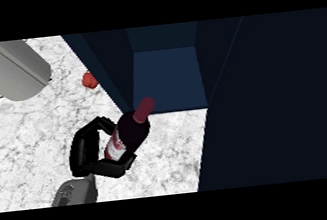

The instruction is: Pick up the wine, place it into the cabinet and close the cabinet

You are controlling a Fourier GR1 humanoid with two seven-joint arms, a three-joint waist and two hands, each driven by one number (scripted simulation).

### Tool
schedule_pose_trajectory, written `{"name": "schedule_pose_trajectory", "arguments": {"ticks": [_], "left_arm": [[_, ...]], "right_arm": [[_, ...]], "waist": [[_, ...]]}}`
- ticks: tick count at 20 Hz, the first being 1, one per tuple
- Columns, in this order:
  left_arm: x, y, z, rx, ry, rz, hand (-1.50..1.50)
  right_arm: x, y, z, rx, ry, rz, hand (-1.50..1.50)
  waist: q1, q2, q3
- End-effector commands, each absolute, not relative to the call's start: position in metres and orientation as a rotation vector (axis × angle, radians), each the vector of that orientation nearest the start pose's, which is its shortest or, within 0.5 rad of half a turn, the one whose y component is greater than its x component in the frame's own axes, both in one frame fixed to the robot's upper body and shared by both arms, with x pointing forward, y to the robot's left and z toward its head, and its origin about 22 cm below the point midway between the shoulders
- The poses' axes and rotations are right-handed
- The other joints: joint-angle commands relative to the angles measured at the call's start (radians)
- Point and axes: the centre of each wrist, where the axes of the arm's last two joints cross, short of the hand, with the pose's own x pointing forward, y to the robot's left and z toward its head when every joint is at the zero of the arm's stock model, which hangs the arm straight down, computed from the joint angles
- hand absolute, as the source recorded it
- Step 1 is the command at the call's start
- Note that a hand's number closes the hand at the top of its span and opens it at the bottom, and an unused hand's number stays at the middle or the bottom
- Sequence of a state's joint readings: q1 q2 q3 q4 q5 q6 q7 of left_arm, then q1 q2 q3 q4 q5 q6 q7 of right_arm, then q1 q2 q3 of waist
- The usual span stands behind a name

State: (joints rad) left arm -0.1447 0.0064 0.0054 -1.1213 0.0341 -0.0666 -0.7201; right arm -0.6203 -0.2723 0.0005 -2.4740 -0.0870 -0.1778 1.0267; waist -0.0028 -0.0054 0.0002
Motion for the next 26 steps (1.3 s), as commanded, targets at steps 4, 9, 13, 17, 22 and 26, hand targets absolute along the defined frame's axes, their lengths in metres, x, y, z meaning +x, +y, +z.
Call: {"name": "schedule_pose_trajectory", "arguments": {"ticks": [4, 9, 13, 17, 22, 26], "left_arm": [[0.28, 0.183, -0.014, -0.285, -1.971, -0.013, 1.5], [0.27, 0.141, 0.044, -0.344, -1.967, 0.017, 1.5], [0.267, 0.112, 0.066, -0.343, -1.961, 0.04, 1.5], [0.302, 0.101, 0.107, -0.276, -1.944, 0.052, 1.5], [0.309, 0.085, 0.126, -0.261, -1.883, 0.08, 1.5], [0.324, 0.078, 0.132, -0.211, -1.901, 0.067, 1.5]], "right_arm": [[0.132, -0.216, 0.287, 0.173, -1.993, 0.256, -1.5], [0.145, -0.213, 0.282, 0.163, -1.968, 0.243, -1.5], [0.154, -0.207, 0.291, 0.169, -1.983, 0.233, -1.5], [0.144, -0.204, 0.279, 0.181, -1.966, 0.253, -1.5], [0.148, -0.205, 0.285, 0.189, -2.0, 0.245, -1.5], [0.136, -0.216, 0.285, 0.179, -1.991, 0.244, -1.5]], "waist": [[-0.003, 0.0, 0.001], [0.001, 0.0, 0.001], [0.0, 0.001, 0.0], [-0.008, 0.004, 0.0], [-0.006, 0.004, 0.0], [-0.011, 0.004, 0.0]]}}
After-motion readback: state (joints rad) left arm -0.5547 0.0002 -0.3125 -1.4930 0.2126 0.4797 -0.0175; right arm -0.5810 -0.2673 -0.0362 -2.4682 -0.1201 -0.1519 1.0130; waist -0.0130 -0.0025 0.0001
